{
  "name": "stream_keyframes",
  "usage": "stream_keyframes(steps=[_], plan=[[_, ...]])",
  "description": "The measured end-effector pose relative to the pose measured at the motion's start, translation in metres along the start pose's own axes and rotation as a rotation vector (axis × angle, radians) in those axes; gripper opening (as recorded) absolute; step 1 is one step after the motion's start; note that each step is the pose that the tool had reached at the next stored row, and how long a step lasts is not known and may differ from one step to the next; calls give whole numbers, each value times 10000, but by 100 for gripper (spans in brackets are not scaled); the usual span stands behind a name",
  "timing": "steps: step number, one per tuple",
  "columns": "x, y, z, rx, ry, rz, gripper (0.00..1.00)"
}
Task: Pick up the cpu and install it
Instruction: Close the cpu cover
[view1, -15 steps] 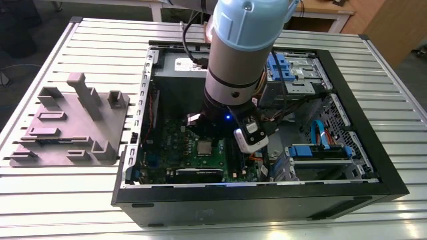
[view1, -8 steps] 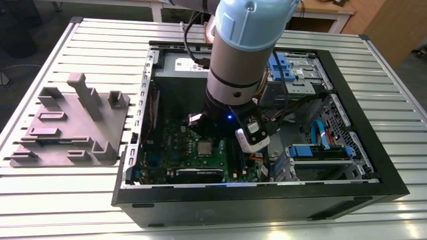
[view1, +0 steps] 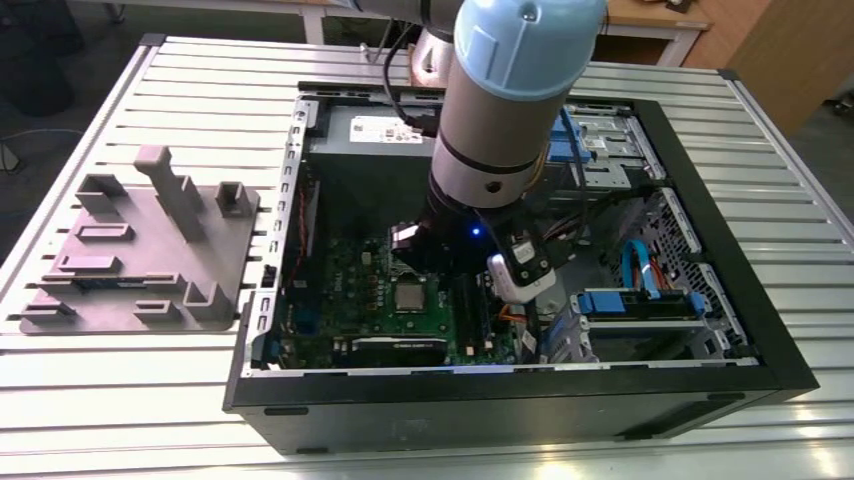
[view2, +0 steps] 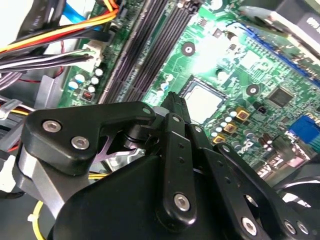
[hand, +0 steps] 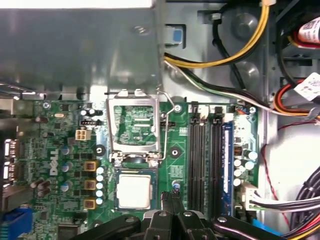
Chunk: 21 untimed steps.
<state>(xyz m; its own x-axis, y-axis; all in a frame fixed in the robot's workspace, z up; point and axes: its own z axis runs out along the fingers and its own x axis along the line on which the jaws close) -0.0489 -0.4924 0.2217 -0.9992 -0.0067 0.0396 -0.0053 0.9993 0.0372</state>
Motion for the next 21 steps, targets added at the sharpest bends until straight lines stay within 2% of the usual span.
stream_keyframes(steps=[10,21], plan=[[-20,31,1,1,0,-1,10],[-20,116,11,-1,0,0,10]])
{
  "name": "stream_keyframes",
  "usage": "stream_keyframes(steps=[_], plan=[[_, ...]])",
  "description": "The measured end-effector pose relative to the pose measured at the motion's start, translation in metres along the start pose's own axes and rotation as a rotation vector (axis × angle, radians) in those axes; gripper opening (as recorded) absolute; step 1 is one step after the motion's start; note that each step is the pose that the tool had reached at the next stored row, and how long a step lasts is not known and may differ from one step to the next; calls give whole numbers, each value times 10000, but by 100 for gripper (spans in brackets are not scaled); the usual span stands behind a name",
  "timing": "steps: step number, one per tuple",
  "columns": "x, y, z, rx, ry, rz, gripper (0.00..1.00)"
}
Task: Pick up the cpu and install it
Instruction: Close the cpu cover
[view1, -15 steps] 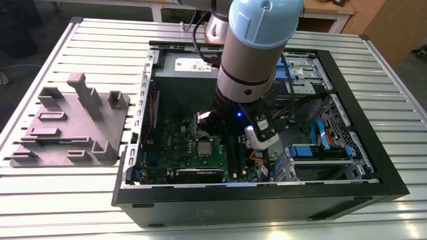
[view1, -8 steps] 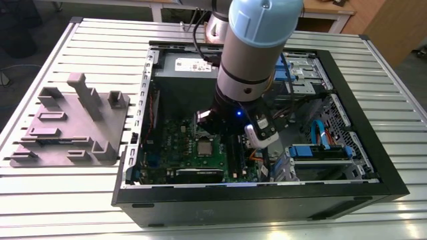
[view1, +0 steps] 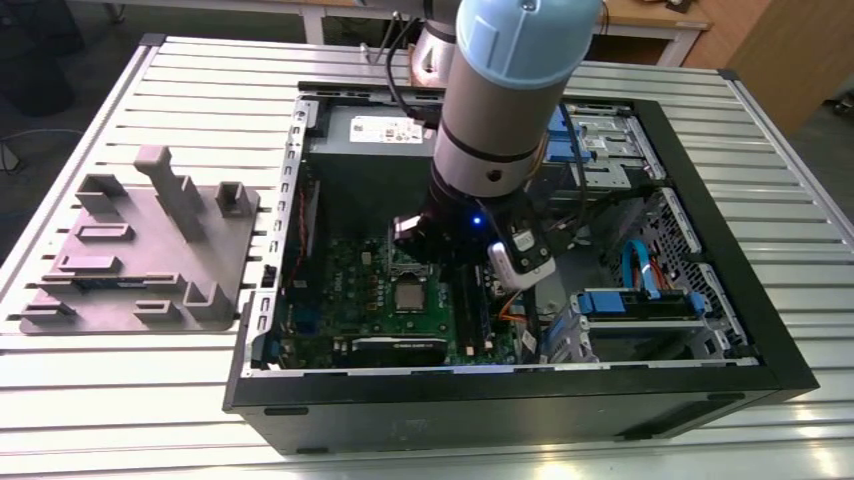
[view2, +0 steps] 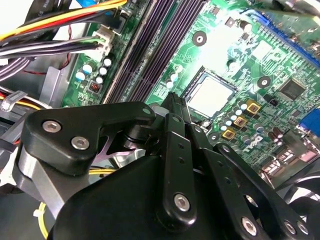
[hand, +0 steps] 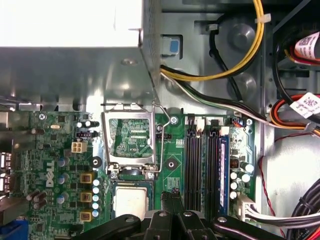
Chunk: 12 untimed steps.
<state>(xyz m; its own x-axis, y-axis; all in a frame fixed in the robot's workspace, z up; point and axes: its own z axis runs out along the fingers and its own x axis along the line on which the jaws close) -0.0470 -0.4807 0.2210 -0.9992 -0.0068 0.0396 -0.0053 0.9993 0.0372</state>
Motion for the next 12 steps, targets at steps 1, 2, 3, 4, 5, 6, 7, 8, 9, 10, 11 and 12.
stream_keyframes(steps=[1,2,3,4,5,6,7,8,9,10,11,12], plan=[[0,10,1,0,0,0,10],[0,20,3,-1,-1,0,10],[0,30,4,-2,0,0,10],[0,41,6,-3,0,0,10],[-1,52,8,-5,0,0,10],[-1,63,10,-7,0,0,10],[-1,74,12,-8,0,-1,10],[-1,89,15,-11,0,-1,10],[-1,105,17,-15,0,-1,10],[-1,123,21,-21,0,0,10],[-2,139,25,-27,0,-1,10],[-2,153,28,-33,-1,-2,10]])
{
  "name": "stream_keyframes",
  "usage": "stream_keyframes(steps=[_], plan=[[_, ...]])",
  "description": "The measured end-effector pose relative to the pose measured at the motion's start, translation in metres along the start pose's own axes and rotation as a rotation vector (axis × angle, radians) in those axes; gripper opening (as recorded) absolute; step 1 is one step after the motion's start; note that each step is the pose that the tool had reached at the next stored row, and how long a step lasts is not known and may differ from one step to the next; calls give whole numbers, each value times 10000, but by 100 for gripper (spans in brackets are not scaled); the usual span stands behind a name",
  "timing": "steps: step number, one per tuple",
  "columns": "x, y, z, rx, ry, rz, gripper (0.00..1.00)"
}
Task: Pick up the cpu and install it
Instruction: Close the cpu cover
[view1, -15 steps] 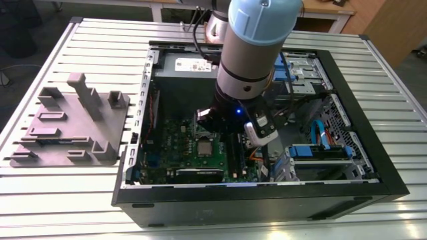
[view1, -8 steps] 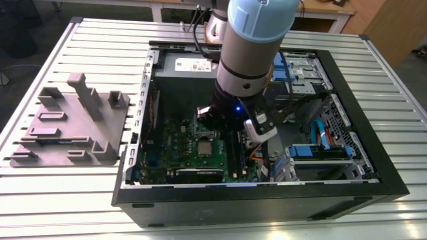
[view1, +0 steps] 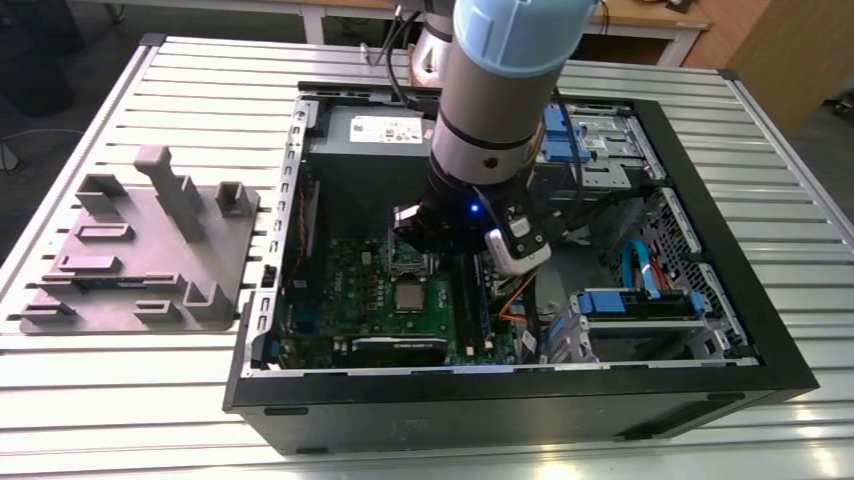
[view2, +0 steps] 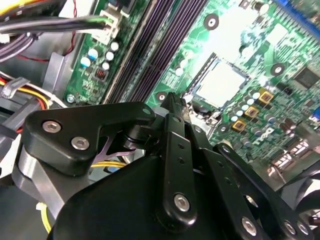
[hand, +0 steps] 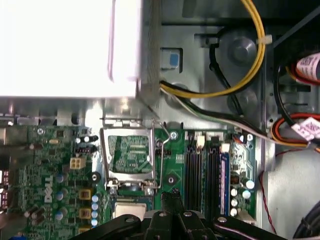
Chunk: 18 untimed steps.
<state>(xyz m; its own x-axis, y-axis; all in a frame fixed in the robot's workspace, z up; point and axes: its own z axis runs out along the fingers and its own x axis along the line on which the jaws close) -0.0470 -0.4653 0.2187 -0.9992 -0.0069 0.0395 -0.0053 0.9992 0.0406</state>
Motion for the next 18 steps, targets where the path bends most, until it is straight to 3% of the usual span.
stream_keyframes(steps=[4,6,13,18], plan=[[-3,25,34,-20,0,-2,10],[-57,47,76,-24,1,-1,10],[-74,142,92,-33,0,-1,10],[-74,148,94,-33,0,-1,10]])
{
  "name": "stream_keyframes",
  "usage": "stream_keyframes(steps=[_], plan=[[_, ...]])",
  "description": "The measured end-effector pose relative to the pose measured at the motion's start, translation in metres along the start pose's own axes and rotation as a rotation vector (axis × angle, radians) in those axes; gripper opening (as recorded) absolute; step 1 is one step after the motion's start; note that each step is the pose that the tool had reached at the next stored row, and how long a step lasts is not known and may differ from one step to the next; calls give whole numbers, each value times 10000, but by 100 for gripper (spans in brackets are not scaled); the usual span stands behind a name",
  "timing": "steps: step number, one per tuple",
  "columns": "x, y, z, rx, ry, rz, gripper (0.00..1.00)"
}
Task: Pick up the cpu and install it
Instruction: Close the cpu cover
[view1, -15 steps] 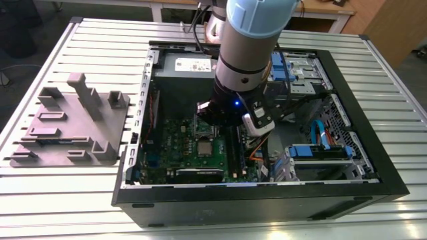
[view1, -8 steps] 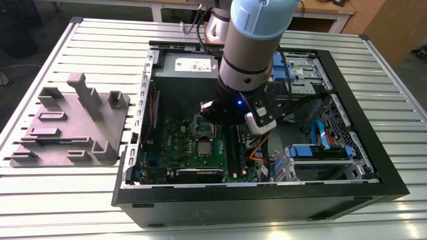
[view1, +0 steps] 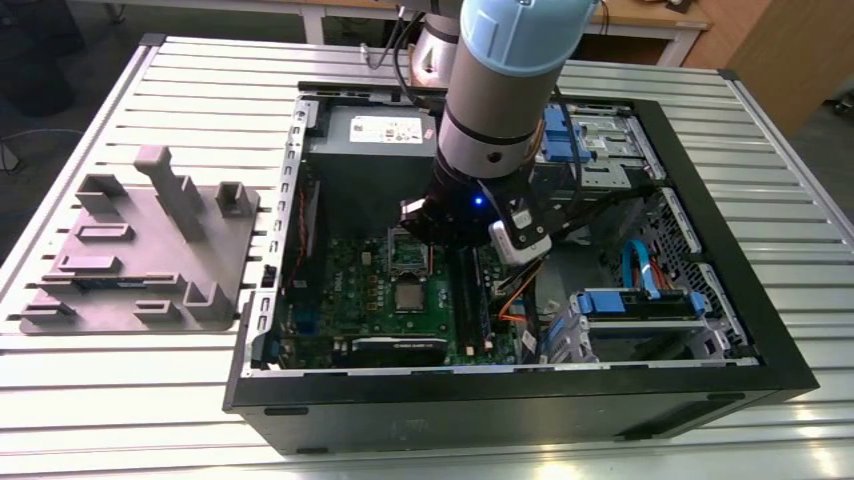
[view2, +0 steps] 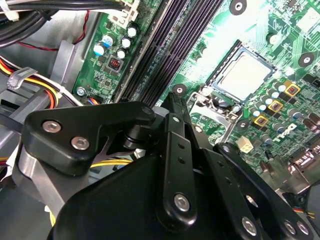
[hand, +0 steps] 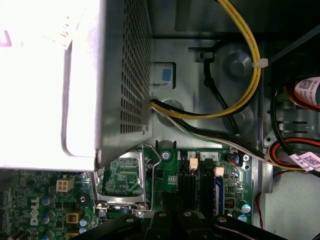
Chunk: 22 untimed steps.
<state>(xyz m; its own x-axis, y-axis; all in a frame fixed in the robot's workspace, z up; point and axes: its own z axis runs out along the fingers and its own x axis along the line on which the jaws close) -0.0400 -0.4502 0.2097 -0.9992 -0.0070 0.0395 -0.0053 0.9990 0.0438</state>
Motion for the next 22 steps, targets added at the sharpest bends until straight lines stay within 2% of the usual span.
stream_keyframes(steps=[12,18,22], plan=[[0,1,0,2,1,-34,10],[0,1,1,39,11,-958,10],[-7,19,2,42,15,-1068,10]])
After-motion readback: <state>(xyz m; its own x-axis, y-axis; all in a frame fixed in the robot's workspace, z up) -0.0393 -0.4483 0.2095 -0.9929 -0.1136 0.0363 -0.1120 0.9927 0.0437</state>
